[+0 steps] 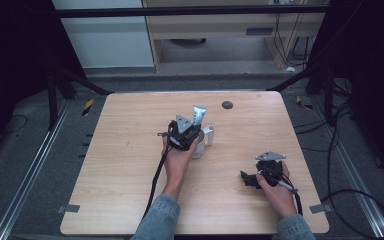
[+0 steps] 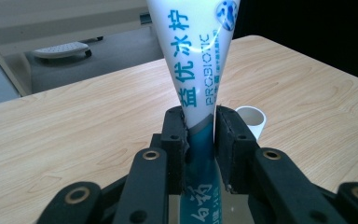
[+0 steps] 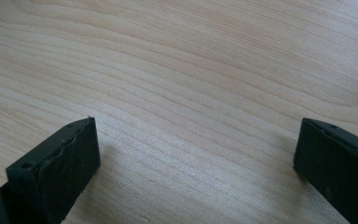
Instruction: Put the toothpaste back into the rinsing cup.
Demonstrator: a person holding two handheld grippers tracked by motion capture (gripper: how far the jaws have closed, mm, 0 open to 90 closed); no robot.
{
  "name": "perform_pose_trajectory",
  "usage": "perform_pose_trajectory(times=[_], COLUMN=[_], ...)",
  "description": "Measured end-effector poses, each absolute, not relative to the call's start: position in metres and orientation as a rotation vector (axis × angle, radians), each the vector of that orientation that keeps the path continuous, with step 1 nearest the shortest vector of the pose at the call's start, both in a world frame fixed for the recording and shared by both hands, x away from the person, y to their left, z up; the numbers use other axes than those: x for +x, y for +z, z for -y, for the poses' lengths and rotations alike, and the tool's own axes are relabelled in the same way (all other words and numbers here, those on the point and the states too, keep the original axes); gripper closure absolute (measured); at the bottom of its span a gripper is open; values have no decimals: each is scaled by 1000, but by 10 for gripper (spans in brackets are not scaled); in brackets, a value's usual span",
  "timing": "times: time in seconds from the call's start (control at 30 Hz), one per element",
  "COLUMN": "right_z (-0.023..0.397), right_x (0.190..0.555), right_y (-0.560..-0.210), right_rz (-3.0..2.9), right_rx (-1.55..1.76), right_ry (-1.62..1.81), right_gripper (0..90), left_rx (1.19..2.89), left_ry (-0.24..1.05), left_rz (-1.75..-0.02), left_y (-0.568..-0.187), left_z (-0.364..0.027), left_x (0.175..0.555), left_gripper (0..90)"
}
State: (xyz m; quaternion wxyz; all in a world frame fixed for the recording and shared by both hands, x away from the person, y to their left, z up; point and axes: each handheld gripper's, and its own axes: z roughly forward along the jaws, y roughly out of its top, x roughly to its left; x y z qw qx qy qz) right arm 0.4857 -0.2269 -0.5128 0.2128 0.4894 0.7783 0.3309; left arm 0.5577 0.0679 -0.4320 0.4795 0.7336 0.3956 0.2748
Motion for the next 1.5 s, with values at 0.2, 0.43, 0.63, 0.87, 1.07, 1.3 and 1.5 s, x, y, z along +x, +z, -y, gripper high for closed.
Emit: perform_pose_trajectory(times=[0.2,0.43,0.63,0.87,1.07,1.3,1.5], right_z=[227,227,227,227,227,227,227], right_x=[486,486,486,486,486,486,486], right_y=[-513,-513,-513,-513,-513,-513,-513], right_rz=[-2161,-2161,-2161,-2161,-2161,-2161,-2162], right_rx=[1360,1358,1359,1359,1360,1358,1359], right_ry=[918,918,919,919,918,918,918], right_gripper=[5,5,5,6,6,5,5], left_rx=[1798,1801,1796,1801,1807,1812,1815], left_ry=[668,671,684,695,703,703,705], left_rz=[-971,-979,-978,-973,-964,-954,-950], left_y=[-432,-434,-434,-434,-433,-431,-428], left_z=[-68,-68,-70,-68,-68,-68,-69], left_x=[558,558,556,554,551,548,546], left_gripper=[719,685,635,571,515,451,401])
